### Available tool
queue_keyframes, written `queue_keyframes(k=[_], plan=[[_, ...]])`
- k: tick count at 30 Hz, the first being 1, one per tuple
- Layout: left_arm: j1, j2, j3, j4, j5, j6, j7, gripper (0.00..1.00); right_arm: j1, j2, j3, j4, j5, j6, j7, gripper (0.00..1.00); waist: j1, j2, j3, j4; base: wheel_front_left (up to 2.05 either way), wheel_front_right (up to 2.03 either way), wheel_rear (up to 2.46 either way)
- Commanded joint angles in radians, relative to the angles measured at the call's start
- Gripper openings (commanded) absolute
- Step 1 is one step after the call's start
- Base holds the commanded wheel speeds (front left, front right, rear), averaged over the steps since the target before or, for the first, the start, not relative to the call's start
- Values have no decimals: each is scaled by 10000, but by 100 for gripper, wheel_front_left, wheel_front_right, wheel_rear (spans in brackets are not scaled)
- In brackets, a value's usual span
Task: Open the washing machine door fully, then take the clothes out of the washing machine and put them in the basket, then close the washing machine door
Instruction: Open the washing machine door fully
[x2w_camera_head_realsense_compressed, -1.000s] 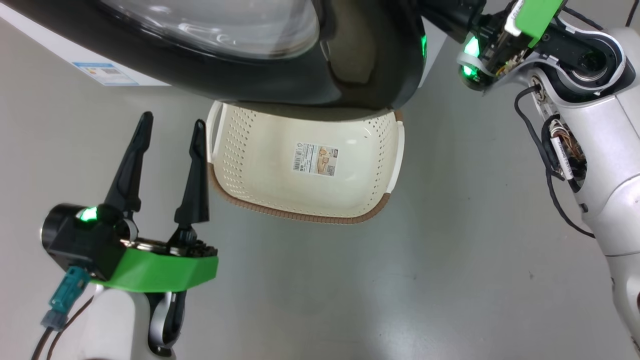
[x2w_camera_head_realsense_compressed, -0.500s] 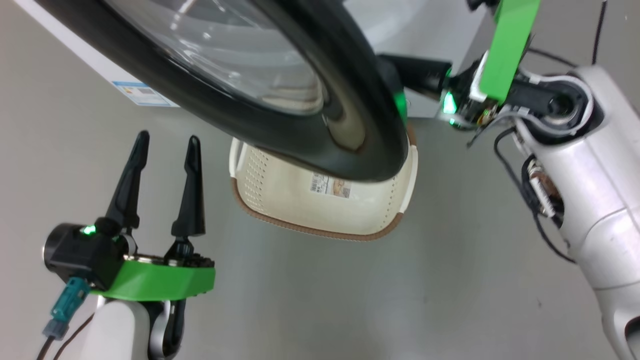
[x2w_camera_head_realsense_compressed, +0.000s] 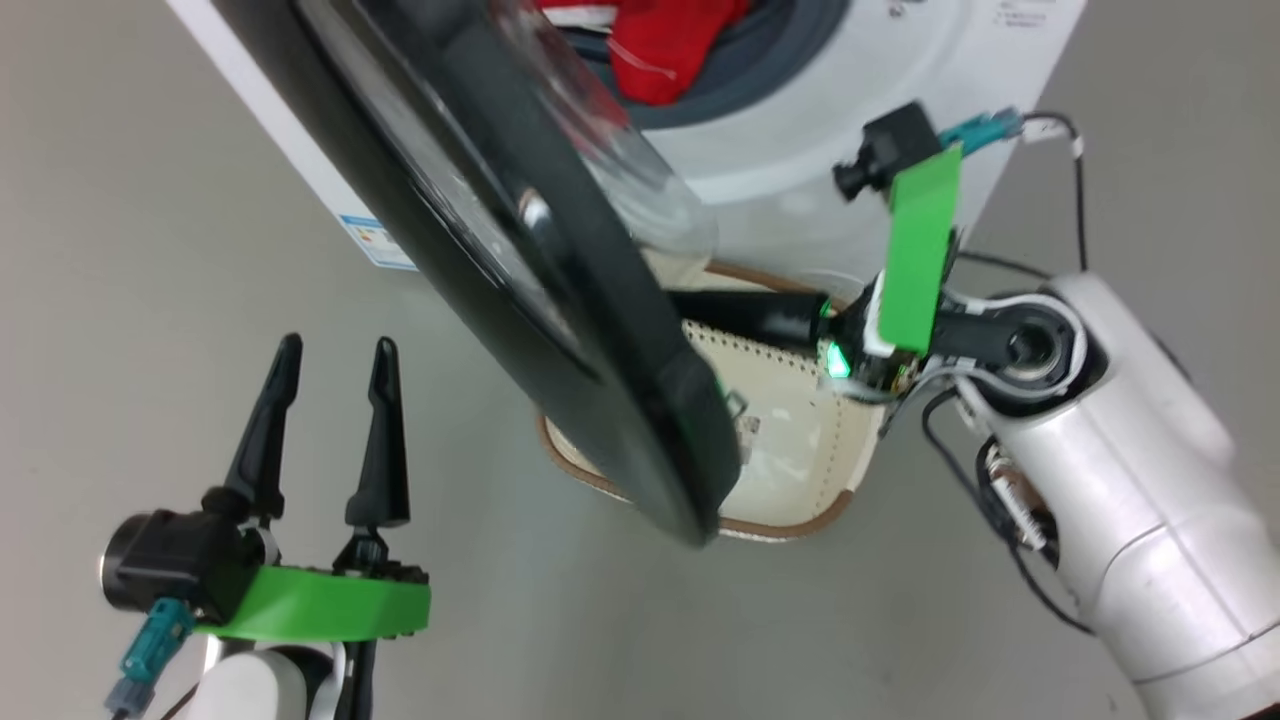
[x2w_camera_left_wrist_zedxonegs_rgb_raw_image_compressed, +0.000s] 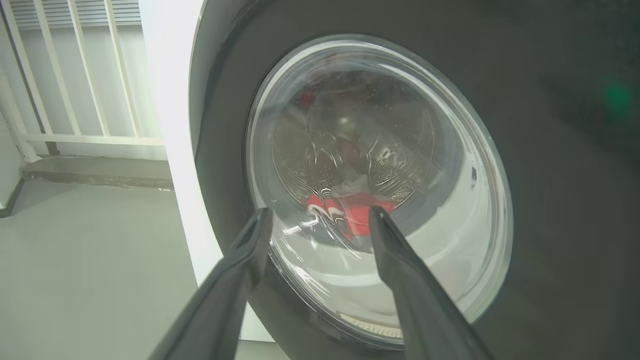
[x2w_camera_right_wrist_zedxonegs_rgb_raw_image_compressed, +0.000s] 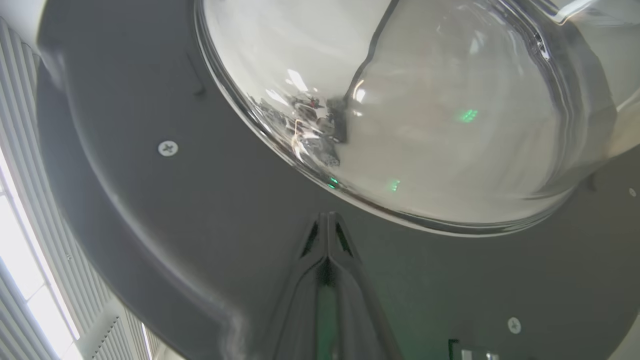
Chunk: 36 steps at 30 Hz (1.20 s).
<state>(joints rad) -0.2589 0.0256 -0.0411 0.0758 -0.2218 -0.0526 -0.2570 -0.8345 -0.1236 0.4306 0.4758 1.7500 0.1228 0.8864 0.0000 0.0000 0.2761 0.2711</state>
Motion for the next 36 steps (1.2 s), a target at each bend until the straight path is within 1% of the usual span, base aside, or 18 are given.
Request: queue_keyframes(k=[1, 10, 17, 18, 23, 28, 36], plan=[[133, 246, 304, -185, -109, 73, -48, 100, 228, 363, 140, -289, -84, 79, 80, 0, 0, 0, -442, 407, 0, 0, 0], [553, 246, 239, -75, -137, 189, -48, 100, 898, 667, 553, -321, -62, 79, 133, 0, 0, 0, -1147, 1120, 0, 0, 0], [921, 246, 221, 21, -95, 267, -48, 100, 1278, 726, 1034, -266, 139, 79, 43, 0, 0, 0, -1750, 1705, 0, 0, 0], [921, 246, 221, 21, -95, 267, -48, 100, 1278, 726, 1034, -266, 139, 79, 43, 0, 0, 0, -1750, 1705, 0, 0, 0], [1145, 246, 196, 90, -27, 252, -48, 100, 1421, 730, 1584, -388, 489, 79, -271, 0, 0, 0, -2036, 2116, 0, 0, 0], [1225, 246, 189, 103, -7, 237, -48, 100, 1358, 732, 2011, -366, 544, 79, -634, 0, 0, 0, -2061, 2484, 0, 0, 0], [1294, 246, 356, 22, -94, 281, -48, 100, 1090, 732, 2543, -319, 789, 79, -1011, 0, 0, 0, -1827, 2594, 0, 0, 0]])
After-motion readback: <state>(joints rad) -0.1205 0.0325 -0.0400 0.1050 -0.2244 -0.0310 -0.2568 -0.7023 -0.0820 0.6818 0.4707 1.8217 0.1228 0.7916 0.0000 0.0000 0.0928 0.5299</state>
